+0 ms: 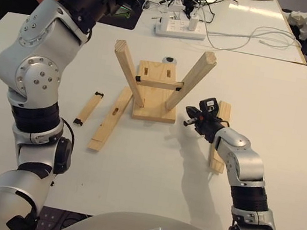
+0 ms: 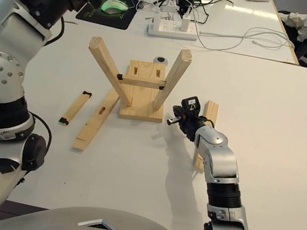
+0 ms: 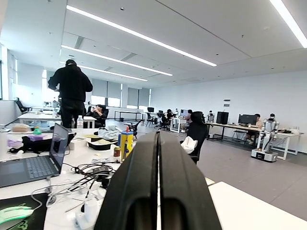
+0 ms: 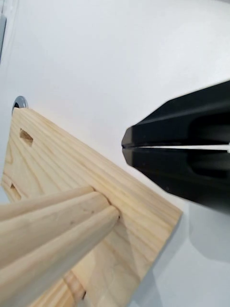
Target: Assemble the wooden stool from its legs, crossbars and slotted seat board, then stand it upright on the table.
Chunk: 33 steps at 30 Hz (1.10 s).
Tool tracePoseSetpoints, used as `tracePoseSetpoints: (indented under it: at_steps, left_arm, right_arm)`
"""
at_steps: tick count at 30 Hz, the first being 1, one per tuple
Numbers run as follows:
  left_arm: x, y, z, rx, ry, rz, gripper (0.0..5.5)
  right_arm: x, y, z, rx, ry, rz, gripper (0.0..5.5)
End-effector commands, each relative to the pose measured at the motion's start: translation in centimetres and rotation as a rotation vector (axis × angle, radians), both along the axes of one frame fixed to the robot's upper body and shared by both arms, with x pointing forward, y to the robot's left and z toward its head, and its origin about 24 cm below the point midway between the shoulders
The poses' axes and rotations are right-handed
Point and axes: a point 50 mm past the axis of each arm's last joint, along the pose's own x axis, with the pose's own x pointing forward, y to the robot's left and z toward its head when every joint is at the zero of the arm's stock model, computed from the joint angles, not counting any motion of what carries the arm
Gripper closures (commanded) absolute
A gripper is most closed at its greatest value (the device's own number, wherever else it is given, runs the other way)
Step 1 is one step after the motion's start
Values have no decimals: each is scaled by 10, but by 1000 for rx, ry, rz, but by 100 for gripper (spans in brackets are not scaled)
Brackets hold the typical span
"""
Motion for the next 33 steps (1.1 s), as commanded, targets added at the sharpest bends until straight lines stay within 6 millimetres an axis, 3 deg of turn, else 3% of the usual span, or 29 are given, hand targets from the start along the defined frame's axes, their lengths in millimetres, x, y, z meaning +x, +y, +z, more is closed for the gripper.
tracePoseSetpoints:
  at_steps: [1,3,8,10,12,18,22,26,33]
  left_arm:
    - [1,-2,-1,-16,20,-17,548]
    - [2,-7,-10,-32,61,-41,548]
    - [6,-18,-78,72,321,-102,548]
    - [6,-16,-83,98,339,-93,548]
    - [8,-16,-65,91,274,-85,548]
    - [4,-17,23,40,-33,-64,548]
    - [-5,-8,62,41,-140,-46,548]
    - [-4,1,71,70,-157,-13,548]
    - [1,9,57,82,-112,13,548]
  right_arm:
    - [-4,7,-2,3,8,22,550]
    - [-6,9,-3,4,14,28,550]
    - [-9,17,-2,12,17,47,550]
    - [-9,19,0,17,17,54,550]
    - [-10,19,0,22,17,48,550]
    - [-15,17,-8,27,45,27,550]
    - [-15,16,-8,28,44,20,550]
    - [-15,18,-3,48,23,15,550]
    - [-15,21,4,58,-3,41,550]
